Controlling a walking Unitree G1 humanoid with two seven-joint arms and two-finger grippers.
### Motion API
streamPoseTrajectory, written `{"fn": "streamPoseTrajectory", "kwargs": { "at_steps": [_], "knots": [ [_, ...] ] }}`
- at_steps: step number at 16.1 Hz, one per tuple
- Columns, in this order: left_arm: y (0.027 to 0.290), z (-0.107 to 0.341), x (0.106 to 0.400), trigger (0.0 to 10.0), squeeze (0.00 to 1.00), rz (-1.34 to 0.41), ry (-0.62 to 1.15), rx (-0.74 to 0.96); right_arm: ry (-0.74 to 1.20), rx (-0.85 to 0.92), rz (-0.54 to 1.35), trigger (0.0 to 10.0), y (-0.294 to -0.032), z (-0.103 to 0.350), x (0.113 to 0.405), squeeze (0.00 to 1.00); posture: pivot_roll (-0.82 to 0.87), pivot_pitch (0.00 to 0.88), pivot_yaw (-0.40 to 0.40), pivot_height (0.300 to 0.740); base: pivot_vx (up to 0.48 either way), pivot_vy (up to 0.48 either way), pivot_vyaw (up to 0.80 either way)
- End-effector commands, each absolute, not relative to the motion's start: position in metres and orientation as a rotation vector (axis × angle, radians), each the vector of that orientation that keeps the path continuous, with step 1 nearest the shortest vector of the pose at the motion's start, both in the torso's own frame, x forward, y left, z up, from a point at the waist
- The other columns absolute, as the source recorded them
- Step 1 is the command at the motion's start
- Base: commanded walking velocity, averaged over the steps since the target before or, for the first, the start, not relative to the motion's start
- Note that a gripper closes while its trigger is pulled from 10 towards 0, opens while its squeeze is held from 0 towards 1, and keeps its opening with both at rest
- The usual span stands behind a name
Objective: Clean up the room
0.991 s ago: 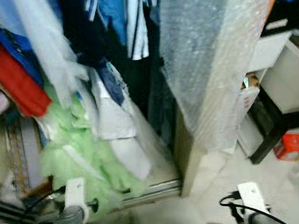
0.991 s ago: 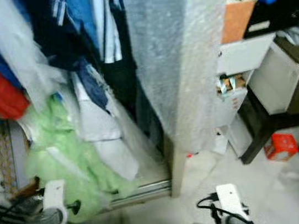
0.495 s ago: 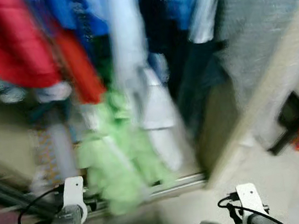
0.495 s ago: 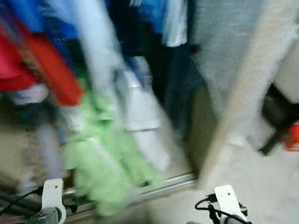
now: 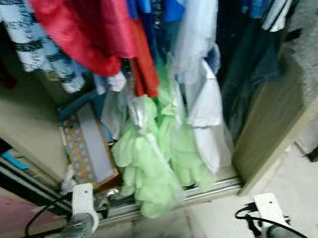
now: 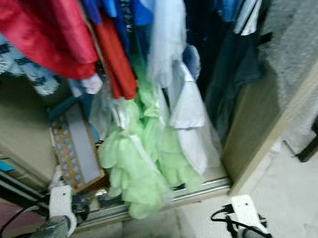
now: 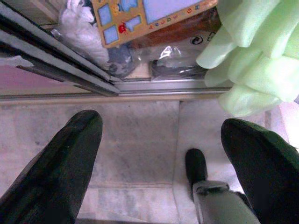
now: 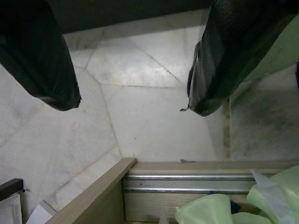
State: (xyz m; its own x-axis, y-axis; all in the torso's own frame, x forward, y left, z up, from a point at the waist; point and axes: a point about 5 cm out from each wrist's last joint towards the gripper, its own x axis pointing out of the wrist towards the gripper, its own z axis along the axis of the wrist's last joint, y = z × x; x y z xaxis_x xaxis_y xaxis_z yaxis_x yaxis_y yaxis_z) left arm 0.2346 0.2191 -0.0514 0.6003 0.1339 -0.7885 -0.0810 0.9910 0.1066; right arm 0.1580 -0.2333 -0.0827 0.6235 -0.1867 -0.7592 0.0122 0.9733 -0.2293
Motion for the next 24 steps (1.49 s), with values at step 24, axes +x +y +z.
{"fn": "streamPoseTrajectory", "kwargs": {
  "at_steps": [24],
  "knots": [
    [0.246,-0.015,0.272,10.0,0.00,0.192,0.757,-0.071,0.610,-0.159,-0.229,10.0,-0.257,-0.010,0.268,0.00,-0.11,0.027,0.031,0.740,0.000,0.000,0.08]
  ]
}}
